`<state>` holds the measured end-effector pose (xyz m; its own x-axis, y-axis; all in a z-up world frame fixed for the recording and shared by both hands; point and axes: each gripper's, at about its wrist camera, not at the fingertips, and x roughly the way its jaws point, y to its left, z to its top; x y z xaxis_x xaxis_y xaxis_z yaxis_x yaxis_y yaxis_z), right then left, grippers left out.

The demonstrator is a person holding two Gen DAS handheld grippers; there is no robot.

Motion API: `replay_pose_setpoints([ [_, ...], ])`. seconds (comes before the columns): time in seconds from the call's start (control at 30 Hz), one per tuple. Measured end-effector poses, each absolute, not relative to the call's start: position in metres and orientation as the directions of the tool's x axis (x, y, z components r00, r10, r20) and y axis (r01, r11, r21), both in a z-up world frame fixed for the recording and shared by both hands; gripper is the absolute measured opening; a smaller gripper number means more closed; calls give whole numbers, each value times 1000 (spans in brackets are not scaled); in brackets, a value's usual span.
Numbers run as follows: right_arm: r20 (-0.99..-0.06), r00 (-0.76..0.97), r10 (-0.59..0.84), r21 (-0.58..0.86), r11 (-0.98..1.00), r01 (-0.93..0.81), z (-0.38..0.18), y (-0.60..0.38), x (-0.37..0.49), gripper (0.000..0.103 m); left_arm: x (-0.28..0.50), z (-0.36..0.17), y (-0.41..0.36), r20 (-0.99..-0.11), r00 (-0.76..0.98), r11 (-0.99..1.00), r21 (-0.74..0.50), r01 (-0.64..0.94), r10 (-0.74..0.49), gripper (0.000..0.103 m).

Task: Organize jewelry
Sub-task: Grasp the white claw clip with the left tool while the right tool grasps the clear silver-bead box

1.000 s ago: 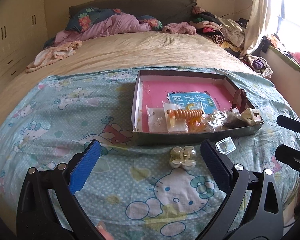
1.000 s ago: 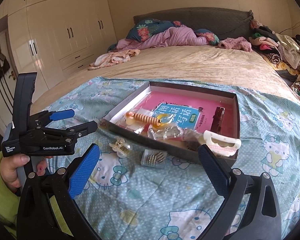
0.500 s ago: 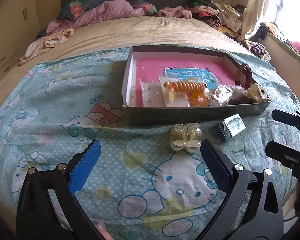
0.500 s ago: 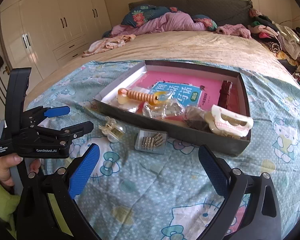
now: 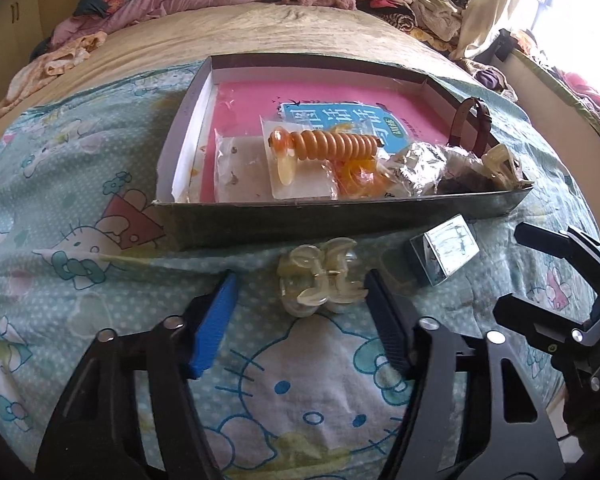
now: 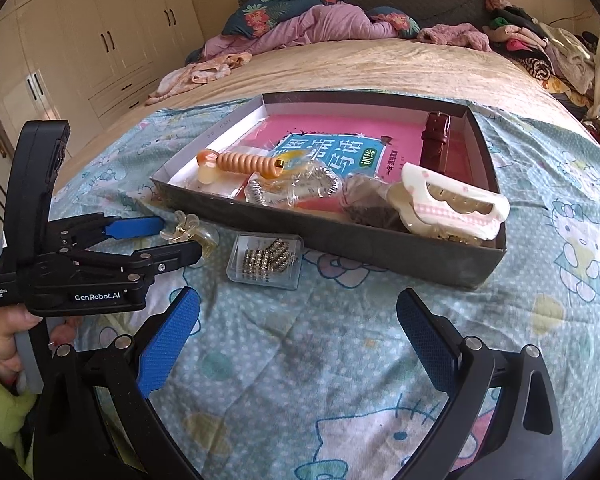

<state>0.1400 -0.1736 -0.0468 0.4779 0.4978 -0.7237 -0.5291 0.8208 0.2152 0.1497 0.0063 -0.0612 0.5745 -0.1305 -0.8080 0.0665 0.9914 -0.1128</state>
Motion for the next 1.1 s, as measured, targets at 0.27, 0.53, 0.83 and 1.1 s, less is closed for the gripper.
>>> replay_pose_setpoints([
  [0.27, -730, 449, 516, 223, 800, -556, -55, -152, 149, 83, 140, -53, 10, -790, 598, 990, -123, 65, -138, 36],
  [0.53, -735, 446, 511, 191, 786, -588, -63, -129, 156, 45, 129, -40, 19, -768, 626, 990, -137, 46, -136, 36],
  [0.83, -688, 443, 575, 202, 737, -645, -37, -136, 143, 45, 125, -16, 35, -733, 671, 989, -147, 9, -115, 36],
  [1.1, -622, 487, 613, 178, 717, -674, 4, -142, 146, 45, 134, 4, 46, -708, 700, 990, -141, -8, -95, 36],
])
